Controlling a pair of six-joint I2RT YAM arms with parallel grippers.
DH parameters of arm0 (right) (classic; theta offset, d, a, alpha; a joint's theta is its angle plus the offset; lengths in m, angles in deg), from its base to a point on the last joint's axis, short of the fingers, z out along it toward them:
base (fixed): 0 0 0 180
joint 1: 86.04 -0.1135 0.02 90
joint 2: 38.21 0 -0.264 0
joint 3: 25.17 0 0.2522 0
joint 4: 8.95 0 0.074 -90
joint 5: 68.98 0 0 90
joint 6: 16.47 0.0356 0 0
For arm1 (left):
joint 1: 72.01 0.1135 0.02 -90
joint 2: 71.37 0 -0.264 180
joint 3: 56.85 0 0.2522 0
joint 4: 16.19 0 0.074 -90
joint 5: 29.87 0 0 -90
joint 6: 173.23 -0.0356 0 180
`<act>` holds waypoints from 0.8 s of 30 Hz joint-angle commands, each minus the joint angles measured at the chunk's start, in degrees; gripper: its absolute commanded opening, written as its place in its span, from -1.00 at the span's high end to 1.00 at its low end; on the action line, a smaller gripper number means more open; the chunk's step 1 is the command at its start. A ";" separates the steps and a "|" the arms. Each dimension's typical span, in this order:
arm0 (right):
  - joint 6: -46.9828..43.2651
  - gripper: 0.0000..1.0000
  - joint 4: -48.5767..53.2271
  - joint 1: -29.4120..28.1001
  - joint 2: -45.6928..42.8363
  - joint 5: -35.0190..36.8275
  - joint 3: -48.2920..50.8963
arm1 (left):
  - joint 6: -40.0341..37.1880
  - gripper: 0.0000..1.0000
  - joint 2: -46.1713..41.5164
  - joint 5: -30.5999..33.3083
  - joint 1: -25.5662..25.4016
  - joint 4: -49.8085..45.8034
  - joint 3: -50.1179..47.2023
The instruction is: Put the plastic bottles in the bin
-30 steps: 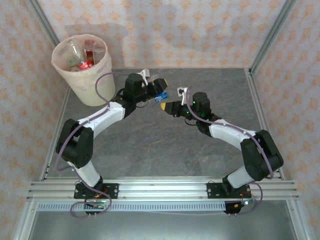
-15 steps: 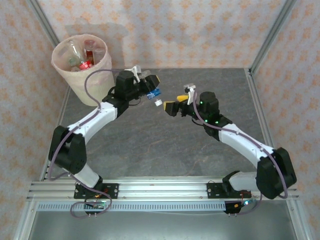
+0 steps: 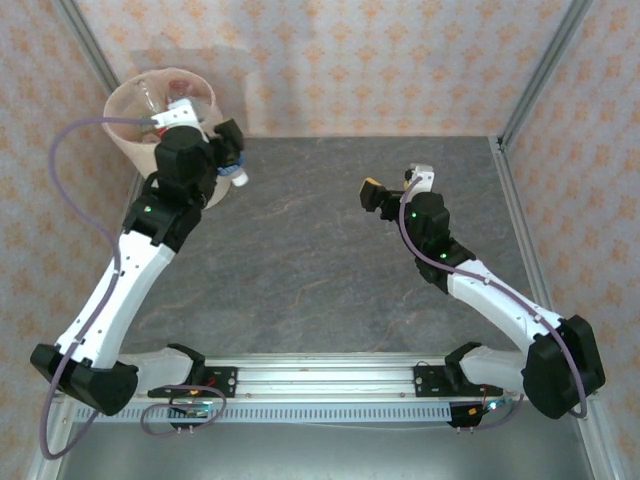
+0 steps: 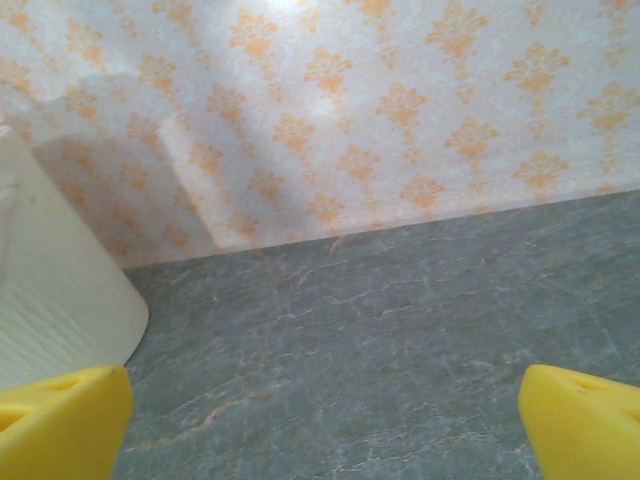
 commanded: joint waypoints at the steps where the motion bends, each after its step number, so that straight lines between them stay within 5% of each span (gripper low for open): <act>1: 1.49 -0.98 1.06 0.28 0.39 3.18 -1.31 | -7.01 -0.06 0.07 15.03 2.91 -4.90 3.86; 4: 1.52 -0.98 2.58 0.28 1.52 2.72 -2.11 | -7.77 -0.08 0.88 16.80 8.24 -5.39 7.13; 11: 2.30 -0.98 2.57 0.37 1.84 3.53 -1.15 | -5.11 -0.09 9.78 7.19 21.98 -15.55 20.73; 21: 2.76 -0.98 1.59 0.39 1.84 3.31 -0.72 | -1.16 -0.03 27.90 -5.50 33.25 -21.81 36.85; 24: 2.79 -0.98 1.79 0.49 1.40 3.92 -0.21 | -3.54 -0.02 33.35 -4.75 33.56 -24.25 42.93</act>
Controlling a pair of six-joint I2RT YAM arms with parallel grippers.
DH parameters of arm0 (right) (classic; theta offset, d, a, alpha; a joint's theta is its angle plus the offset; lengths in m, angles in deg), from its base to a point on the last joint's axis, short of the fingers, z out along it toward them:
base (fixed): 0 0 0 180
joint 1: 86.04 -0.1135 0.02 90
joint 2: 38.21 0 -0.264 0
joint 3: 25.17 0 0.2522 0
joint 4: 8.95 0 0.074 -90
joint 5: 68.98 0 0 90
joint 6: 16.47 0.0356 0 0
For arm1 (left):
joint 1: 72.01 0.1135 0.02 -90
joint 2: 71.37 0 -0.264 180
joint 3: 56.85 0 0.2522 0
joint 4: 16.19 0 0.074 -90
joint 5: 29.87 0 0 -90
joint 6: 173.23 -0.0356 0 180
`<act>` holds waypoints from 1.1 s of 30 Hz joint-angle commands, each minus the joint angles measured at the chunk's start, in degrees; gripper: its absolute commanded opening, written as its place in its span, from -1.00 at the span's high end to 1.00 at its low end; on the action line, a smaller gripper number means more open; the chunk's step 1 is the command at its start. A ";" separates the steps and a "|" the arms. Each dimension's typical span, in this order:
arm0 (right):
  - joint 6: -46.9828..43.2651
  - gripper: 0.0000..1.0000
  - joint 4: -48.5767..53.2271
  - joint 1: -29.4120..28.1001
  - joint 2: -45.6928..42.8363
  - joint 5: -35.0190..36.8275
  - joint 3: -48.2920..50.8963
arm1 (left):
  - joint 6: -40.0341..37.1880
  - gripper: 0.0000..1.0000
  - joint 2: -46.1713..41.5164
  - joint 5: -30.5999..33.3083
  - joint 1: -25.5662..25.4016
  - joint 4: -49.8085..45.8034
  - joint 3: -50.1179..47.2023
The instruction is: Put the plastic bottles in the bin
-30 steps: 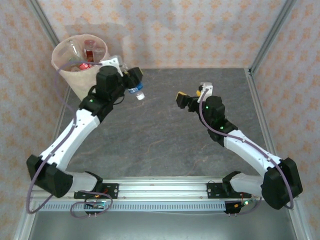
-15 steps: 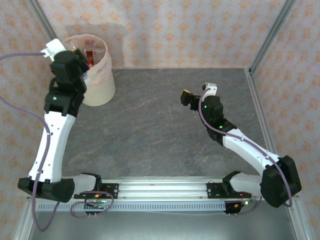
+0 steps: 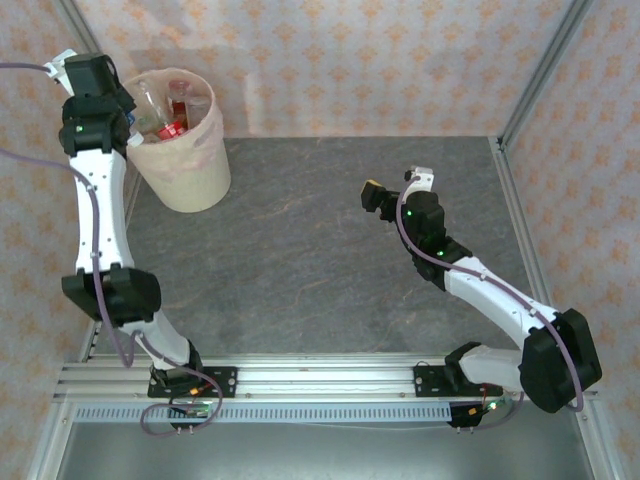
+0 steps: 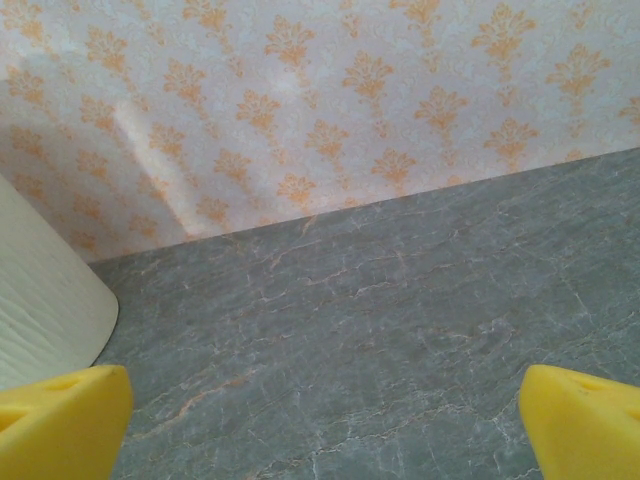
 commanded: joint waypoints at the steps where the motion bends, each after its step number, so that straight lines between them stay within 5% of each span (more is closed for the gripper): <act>1: 0.62 -0.98 -0.31 0.45 -0.80 1.92 0.42 | -1.75 -0.02 4.22 -1.80 0.21 -5.56 6.96; 15: 0.12 -0.98 -0.14 0.54 0.27 3.96 0.79 | -6.93 -0.08 18.93 -0.90 0.57 -9.41 21.06; 17: -0.07 -0.98 -0.10 0.55 0.55 3.96 0.69 | -6.42 -0.21 20.18 -1.46 0.57 -9.74 21.83; 22: 0.02 -0.98 0.34 0.56 0.71 3.75 0.41 | -3.93 -1.00 22.47 0.43 0.51 -15.37 30.18; 33: 0.69 -0.98 -0.36 0.56 1.17 3.47 1.23 | 0.37 -1.00 18.29 -11.02 0.53 -15.36 27.36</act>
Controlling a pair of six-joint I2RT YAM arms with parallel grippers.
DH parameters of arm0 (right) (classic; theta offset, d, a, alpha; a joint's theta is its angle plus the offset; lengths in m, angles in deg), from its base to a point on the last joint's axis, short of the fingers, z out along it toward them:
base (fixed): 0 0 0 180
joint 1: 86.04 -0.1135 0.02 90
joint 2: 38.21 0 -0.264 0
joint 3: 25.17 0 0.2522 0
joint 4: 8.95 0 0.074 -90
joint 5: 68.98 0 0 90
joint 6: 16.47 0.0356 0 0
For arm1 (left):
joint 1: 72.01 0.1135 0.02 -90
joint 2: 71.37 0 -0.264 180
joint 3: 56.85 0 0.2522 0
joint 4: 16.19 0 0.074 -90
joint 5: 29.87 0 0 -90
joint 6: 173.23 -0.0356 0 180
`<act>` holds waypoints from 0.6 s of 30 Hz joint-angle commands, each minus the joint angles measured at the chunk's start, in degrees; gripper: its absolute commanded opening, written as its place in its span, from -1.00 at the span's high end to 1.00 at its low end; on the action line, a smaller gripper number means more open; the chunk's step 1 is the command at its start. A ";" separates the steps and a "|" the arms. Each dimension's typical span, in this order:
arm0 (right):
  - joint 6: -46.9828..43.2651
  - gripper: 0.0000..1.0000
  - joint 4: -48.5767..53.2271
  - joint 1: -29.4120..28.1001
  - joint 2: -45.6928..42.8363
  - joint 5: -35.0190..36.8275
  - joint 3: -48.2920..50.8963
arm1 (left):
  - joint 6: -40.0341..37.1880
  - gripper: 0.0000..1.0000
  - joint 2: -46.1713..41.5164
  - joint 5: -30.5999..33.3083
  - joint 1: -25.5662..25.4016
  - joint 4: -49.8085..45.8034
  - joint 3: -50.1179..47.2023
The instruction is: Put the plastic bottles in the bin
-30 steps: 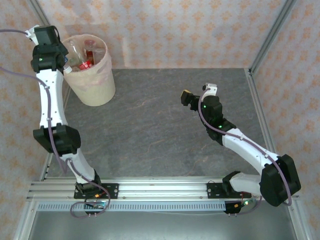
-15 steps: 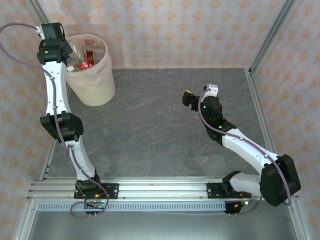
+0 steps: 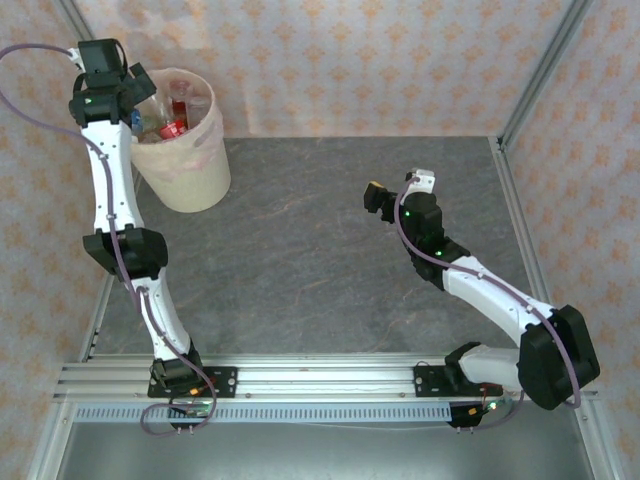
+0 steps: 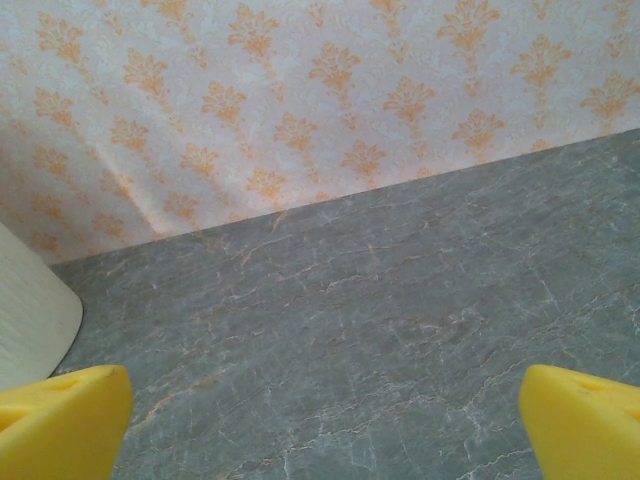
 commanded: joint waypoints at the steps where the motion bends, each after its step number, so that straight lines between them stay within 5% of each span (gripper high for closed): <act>1: 0.41 -0.99 -0.43 0.31 0.08 0.88 0.68 | 2.23 -1.00 -2.24 -2.99 0.12 -1.54 -1.41; 11: 0.09 -0.98 -0.07 0.31 -0.54 1.48 2.04 | 5.88 -1.00 6.82 -6.95 2.94 -2.50 0.98; 18: 0.26 -0.98 -0.25 0.30 -0.16 1.48 1.95 | 6.31 -1.00 2.64 -15.23 2.86 -1.25 -0.12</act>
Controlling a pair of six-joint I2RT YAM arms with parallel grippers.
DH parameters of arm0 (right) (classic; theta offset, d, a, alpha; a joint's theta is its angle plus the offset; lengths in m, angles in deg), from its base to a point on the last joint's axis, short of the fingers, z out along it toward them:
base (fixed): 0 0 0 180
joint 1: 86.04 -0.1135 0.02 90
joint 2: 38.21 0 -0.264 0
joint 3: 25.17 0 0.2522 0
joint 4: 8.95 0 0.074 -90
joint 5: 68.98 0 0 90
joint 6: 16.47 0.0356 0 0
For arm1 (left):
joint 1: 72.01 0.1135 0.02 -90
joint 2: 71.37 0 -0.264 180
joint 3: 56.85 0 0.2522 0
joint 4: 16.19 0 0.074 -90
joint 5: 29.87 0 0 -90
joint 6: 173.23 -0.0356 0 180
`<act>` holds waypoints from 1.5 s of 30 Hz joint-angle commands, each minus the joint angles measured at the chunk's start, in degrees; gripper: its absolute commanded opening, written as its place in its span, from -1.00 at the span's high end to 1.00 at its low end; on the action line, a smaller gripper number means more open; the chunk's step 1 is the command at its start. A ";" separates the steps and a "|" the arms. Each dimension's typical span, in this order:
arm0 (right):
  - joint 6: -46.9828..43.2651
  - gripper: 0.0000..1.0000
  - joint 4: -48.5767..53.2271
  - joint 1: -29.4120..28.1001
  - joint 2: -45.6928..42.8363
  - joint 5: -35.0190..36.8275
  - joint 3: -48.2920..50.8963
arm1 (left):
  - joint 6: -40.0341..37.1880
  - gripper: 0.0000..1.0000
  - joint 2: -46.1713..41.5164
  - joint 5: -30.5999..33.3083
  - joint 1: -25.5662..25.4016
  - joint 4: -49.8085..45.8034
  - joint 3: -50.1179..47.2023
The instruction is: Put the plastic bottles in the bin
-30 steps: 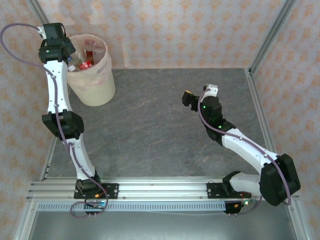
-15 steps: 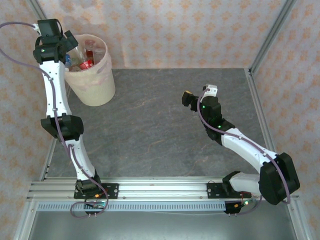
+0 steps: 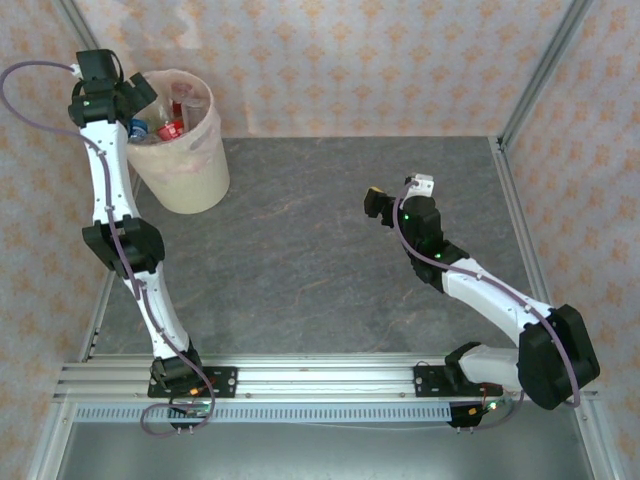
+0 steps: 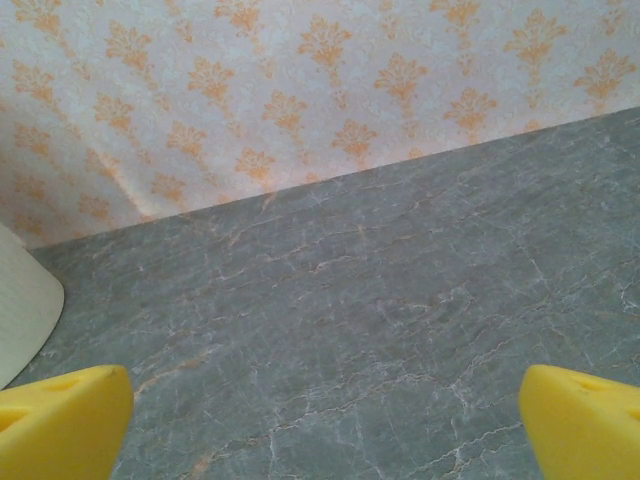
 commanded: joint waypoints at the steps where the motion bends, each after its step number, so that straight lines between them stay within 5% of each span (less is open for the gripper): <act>1: 0.38 -0.99 -0.28 0.32 -0.12 1.23 0.16 | 1.75 -1.00 -3.40 -6.77 -0.22 -1.99 0.15; 12: 0.01 -0.98 -1.06 0.49 -1.73 2.03 1.19 | 1.83 -1.00 -17.26 -18.09 -0.86 1.14 -7.80; 28: -5.67 -0.98 -2.10 9.50 -9.59 9.86 8.59 | 0.56 -1.00 -61.64 -12.44 -21.81 39.80 -71.68; 31: -7.27 -0.98 -3.07 11.91 -9.40 12.48 10.78 | 1.04 -1.00 -66.81 -6.50 -24.41 44.21 -82.28; 39: -8.65 -0.98 -6.13 18.78 -4.79 18.76 14.98 | -1.50 -1.00 -74.09 23.24 -24.50 45.84 -104.15; 45: -7.77 -0.98 -10.06 23.21 -1.54 15.34 17.08 | -9.33 -1.00 -70.49 28.17 -24.07 57.22 -115.87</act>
